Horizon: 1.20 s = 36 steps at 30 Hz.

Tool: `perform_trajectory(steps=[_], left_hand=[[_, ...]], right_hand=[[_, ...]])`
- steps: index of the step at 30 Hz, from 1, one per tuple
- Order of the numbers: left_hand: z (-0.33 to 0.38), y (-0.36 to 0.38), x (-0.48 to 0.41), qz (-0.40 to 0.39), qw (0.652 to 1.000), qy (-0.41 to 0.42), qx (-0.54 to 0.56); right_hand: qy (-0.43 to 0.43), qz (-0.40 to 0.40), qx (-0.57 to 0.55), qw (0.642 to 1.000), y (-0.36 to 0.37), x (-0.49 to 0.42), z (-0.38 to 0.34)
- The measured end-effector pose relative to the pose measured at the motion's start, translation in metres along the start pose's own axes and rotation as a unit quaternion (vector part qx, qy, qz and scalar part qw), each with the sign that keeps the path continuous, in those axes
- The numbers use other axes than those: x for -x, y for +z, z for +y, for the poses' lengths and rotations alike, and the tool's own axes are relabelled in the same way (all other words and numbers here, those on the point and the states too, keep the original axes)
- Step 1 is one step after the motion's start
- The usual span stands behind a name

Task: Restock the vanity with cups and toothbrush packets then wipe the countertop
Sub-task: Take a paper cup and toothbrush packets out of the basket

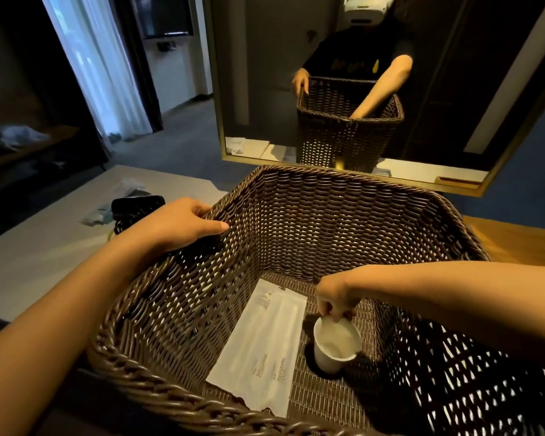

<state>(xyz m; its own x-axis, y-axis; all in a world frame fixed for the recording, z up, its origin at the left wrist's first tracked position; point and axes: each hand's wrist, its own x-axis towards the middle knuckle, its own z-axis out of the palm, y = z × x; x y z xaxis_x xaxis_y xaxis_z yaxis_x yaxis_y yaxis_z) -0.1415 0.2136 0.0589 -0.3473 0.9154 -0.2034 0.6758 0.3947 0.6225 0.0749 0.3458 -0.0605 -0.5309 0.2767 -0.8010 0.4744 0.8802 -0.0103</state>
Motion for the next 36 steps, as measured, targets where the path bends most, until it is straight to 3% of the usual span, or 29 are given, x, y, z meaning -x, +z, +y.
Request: perform_trajectory(steps=[6,11,14,17,21,26,31,36], left_hand=[[0.005,0.002,0.004,0.008,1.000,0.019,-0.001],[0.011,0.007,0.011,0.098,0.972,0.171,-0.127],[0.013,0.011,0.012,-0.008,0.925,0.290,-0.247],[0.021,0.014,0.005,-0.103,0.892,0.294,-0.326],[0.037,0.013,-0.004,-0.189,0.922,0.302,-0.150],[0.042,0.011,-0.003,-0.116,0.953,0.264,0.087],[0.035,0.012,-0.011,-0.082,0.950,0.256,0.159],[0.037,0.011,-0.020,-0.033,0.951,0.246,0.184]], right_hand=[[0.002,0.042,-0.031,0.999,-0.024,0.019,-0.001],[-0.013,0.114,-0.103,0.988,-0.062,0.059,0.011],[-0.039,0.156,-0.226,0.961,-0.081,0.084,0.018],[-0.070,0.184,-0.319,0.927,-0.097,0.106,0.022],[-0.115,0.175,-0.360,0.909,-0.123,0.126,0.019],[-0.137,0.201,-0.425,0.872,-0.143,0.143,0.022],[-0.166,0.213,-0.501,0.822,-0.135,0.131,0.029],[-0.118,0.230,-0.632,0.730,-0.112,0.092,0.037]])
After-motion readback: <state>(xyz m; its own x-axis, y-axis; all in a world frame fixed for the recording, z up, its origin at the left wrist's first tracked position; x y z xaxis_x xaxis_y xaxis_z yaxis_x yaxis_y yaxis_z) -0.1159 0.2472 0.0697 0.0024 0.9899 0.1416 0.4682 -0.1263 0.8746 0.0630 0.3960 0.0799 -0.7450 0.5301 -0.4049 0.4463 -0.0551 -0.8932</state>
